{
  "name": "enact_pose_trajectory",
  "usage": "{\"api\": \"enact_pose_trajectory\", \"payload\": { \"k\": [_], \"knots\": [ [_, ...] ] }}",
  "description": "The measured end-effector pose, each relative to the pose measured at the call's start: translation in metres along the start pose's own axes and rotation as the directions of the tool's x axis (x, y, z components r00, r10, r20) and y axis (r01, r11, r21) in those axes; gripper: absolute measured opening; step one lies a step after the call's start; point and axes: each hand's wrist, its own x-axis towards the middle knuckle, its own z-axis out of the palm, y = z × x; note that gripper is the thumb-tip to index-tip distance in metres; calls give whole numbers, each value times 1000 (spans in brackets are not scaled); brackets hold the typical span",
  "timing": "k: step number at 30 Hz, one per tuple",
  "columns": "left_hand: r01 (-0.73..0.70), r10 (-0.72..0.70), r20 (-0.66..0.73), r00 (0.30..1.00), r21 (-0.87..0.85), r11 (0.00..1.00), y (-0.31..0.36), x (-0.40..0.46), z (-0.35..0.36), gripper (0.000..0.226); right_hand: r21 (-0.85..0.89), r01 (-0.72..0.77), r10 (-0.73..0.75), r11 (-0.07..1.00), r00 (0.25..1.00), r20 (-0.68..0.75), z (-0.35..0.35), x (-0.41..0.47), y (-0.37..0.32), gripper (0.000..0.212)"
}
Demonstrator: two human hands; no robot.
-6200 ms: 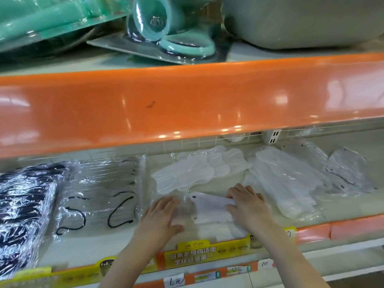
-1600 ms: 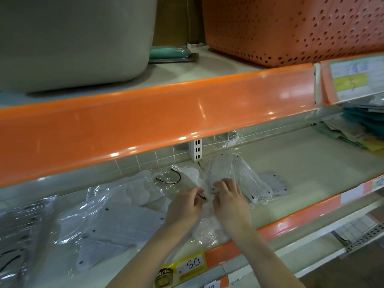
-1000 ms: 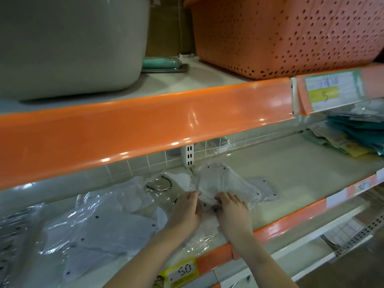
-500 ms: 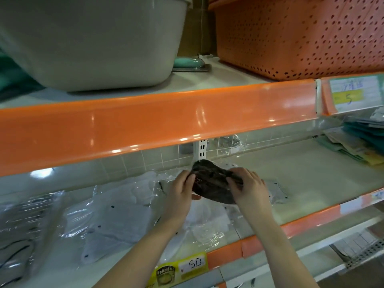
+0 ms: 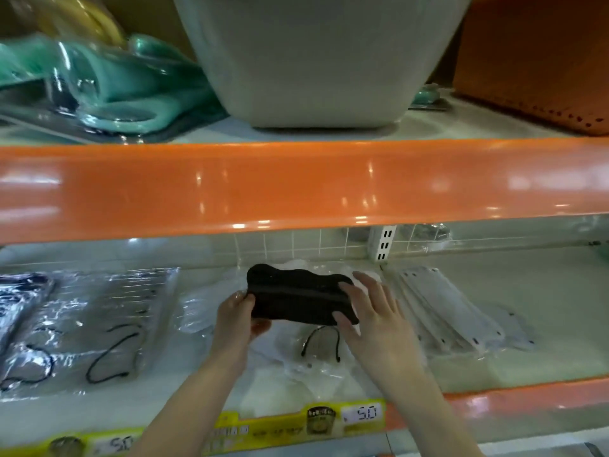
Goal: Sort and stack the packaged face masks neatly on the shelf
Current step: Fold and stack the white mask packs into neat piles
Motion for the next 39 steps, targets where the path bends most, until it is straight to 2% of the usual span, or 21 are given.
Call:
{"api": "enact_pose_trajectory", "payload": {
  "k": [3,6,8,10,11,12,13,14,16,18,21,23,25,30,39],
  "knots": [
    [24,-26,-37,999,-74,997,7,2,-27,21,41,112,-116,993,987,113,20,-4,-33,49],
    [43,-46,-21,999,-110,993,14,4,-54,19,52,180,-185,982,974,134,35,-6,-55,38],
    [29,-29,-12,1000,-20,999,18,6,-70,16,65,179,-184,982,980,79,44,-3,-65,25],
    [-24,25,0,1000,192,981,17,10,-86,16,86,166,-170,982,985,39,50,0,-75,18],
    [-87,92,5,996,376,923,15,14,-95,23,90,159,-162,983,986,25,52,2,-82,17],
    [-178,204,21,979,578,796,11,18,-105,32,86,158,-160,984,987,9,52,5,-90,16],
    [-272,337,61,940,728,629,8,21,-116,39,84,163,-163,983,987,-8,53,7,-98,16],
    [-354,452,115,884,797,489,7,23,-126,43,90,168,-167,982,986,-24,54,10,-108,15],
    [-528,595,256,762,777,343,12,24,-146,49,113,177,-173,978,984,-47,59,15,-128,17],
    [-674,655,398,642,700,236,18,24,-163,46,124,186,-178,975,981,-73,64,20,-149,19],
    [-758,671,561,485,652,4,29,26,-187,37,136,216,-201,967,972,-118,70,27,-181,18],
    [-764,711,584,392,637,-101,34,30,-204,23,161,241,-221,957,966,-135,75,30,-202,22],
    [-748,769,531,357,655,-104,41,35,-223,19,191,271,-245,944,958,-148,80,32,-224,21],
    [-685,811,449,376,724,-84,57,42,-282,15,255,369,-345,894,929,-134,103,34,-279,24],
    [-580,805,405,433,809,-95,71,45,-403,23,265,402,-456,876,871,185,153,32,-369,47]
  ]
}}
